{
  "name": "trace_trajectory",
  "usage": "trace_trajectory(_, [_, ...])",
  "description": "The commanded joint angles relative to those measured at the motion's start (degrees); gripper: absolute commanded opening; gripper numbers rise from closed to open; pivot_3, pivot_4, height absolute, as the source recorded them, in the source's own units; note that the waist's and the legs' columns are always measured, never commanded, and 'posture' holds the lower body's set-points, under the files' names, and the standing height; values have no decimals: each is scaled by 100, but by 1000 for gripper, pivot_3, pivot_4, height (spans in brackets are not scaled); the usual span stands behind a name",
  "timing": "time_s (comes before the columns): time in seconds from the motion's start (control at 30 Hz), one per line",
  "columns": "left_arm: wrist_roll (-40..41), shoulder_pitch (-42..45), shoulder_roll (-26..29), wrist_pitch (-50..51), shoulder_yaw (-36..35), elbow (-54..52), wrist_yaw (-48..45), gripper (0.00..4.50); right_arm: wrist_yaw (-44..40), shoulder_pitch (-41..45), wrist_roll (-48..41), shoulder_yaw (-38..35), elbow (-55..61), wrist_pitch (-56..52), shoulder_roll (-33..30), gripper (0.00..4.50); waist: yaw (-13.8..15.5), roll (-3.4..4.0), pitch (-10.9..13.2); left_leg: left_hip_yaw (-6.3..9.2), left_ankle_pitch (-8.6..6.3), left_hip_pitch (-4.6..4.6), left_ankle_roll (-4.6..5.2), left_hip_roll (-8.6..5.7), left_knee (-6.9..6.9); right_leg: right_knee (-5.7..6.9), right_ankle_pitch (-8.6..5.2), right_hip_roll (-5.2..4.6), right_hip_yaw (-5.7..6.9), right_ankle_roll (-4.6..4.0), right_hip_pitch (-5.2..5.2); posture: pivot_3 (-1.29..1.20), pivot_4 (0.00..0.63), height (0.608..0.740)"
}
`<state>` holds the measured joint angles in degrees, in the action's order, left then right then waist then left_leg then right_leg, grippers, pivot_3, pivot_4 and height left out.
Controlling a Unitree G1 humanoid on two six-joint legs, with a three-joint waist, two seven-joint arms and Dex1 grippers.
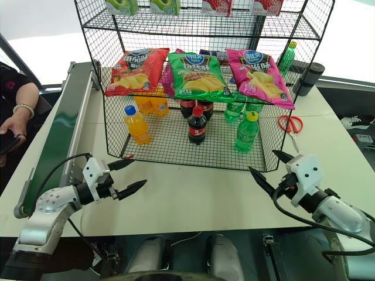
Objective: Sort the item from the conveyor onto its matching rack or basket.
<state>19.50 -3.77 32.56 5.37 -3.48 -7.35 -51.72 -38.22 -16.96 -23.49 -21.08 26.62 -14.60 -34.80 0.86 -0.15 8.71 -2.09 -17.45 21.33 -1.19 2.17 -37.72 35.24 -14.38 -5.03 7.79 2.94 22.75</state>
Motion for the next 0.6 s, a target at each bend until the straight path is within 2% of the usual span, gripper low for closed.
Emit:
trace_trajectory(0.03, [69,61,24,-107,-90,-195,-1,4500,-20,44,-14,-68,32,141,17,4428,0,0,0,0,0,0,0,0,0,0,0,0,0,0,0,0,150,735])
trace_trajectory(0.6, [-13,102,34,-80,-63,-146,118,4500,-40,-19,70,27,-93,341,79,4428,0,0,0,-1,0,-1,0,0,-1,1,0,0,0,0,-1,0,150,735])
